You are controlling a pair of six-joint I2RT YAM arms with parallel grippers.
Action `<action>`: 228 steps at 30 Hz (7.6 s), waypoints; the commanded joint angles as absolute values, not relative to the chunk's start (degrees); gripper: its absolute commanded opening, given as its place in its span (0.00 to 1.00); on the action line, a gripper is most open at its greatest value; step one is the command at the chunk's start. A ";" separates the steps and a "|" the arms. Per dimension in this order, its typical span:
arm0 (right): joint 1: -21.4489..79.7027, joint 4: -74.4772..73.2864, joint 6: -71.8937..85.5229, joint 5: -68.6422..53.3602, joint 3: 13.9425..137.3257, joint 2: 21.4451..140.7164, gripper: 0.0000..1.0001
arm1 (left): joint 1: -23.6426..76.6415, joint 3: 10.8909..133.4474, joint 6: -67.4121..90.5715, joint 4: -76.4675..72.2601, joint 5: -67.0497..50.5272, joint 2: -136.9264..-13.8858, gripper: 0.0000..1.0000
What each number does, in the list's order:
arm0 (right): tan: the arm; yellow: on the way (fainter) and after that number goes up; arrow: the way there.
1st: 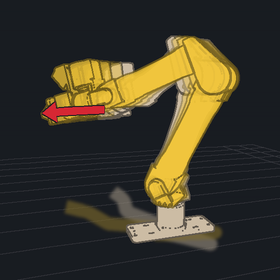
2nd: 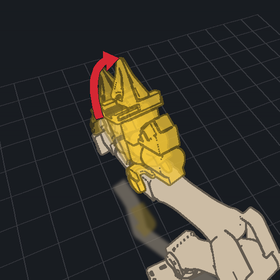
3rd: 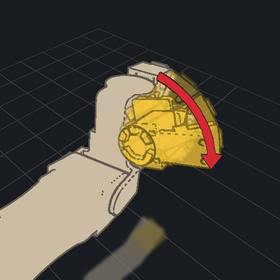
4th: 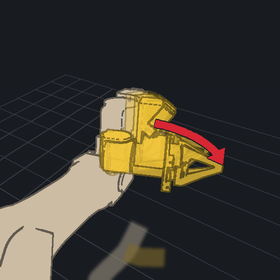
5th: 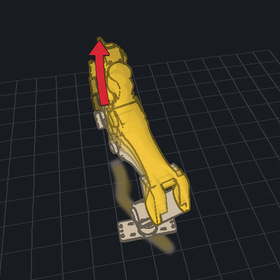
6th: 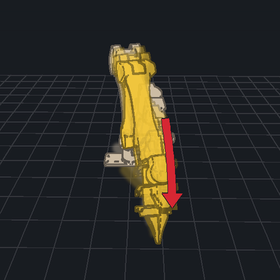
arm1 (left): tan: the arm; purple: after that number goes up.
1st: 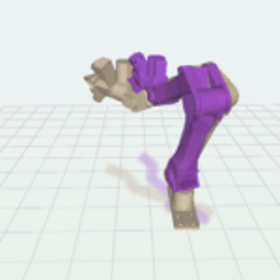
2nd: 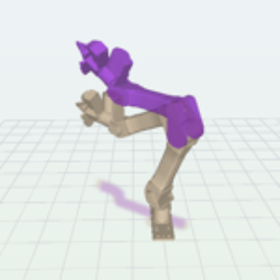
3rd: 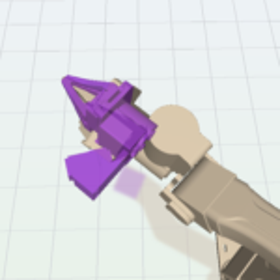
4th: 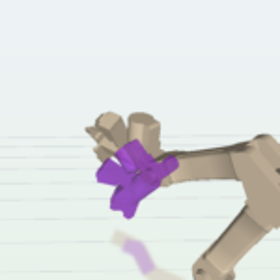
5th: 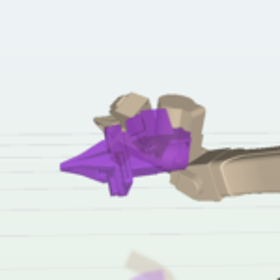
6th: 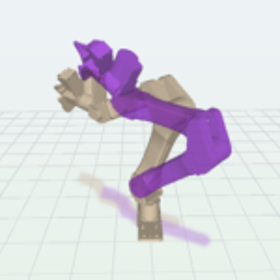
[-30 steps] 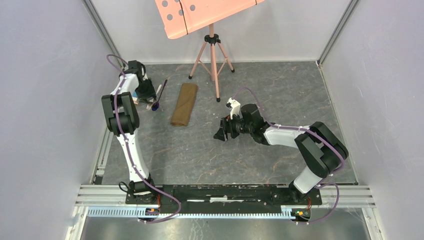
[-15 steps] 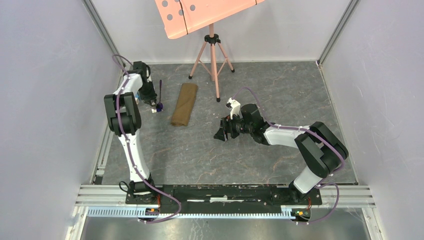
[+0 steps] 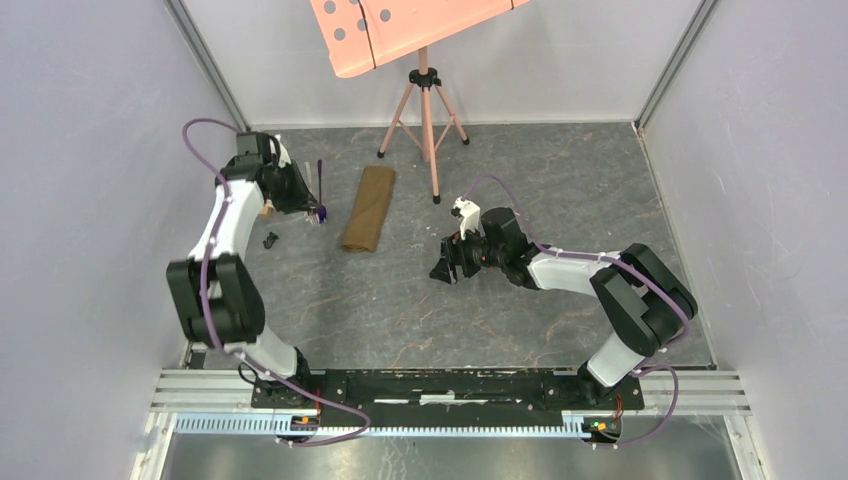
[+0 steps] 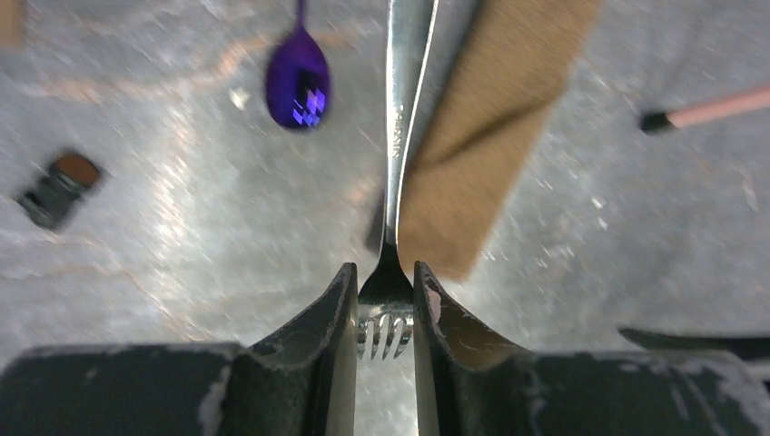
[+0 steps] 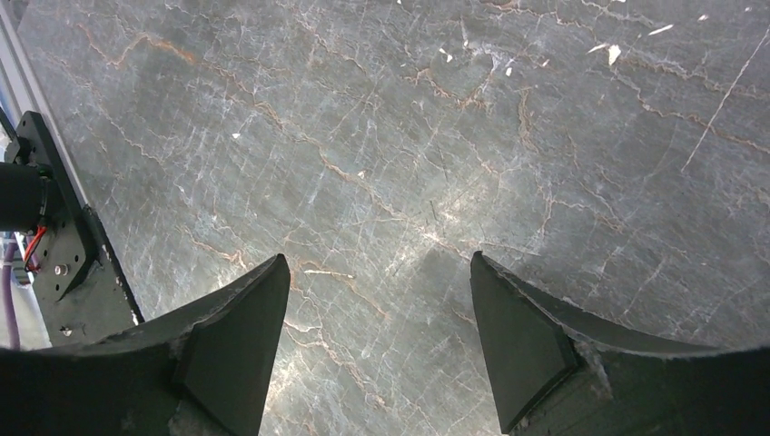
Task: Fold the napkin into a case and place the utensils inside
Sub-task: Pick up the fork from the corner of the board, then pass from the left arm to the right, then insert the fork into the folded napkin.
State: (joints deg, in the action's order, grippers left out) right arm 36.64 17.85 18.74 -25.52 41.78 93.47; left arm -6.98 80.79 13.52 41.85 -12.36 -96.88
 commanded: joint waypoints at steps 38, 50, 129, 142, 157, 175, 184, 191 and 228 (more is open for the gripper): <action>45.18 96.71 112.89 -9.27 33.06 103.54 0.80 | 13.75 14.51 52.07 -85.94 -22.35 -61.59 0.25; 50.25 87.11 116.75 -2.03 45.28 105.07 0.75 | 14.15 14.46 47.43 -89.17 -21.34 -63.24 0.24; 38.85 25.17 25.41 -32.67 62.74 88.03 0.51 | 12.77 31.31 39.69 -12.54 -53.10 -51.98 0.02; 39.01 60.96 57.19 -30.21 46.83 90.02 0.53 | 11.69 25.61 56.47 -36.14 -51.94 -55.69 0.02; 39.44 68.64 63.53 -31.02 51.85 97.73 0.26 | 11.51 26.19 58.28 -39.06 -52.65 -57.95 0.02; 36.79 50.19 32.12 -14.47 82.13 118.97 0.00 | -3.14 32.46 47.90 6.49 -29.06 -63.73 0.77; 36.57 41.89 26.75 -12.16 107.08 136.78 0.00 | -0.70 35.54 51.76 8.59 -18.78 -74.05 0.75; 36.07 37.26 26.52 -10.52 118.63 145.13 0.00 | -0.70 32.43 62.49 -1.09 -16.63 -78.35 0.61; 36.74 37.63 39.83 -10.67 107.29 142.83 0.00 | -0.71 29.23 62.28 -13.47 -15.25 -89.09 0.36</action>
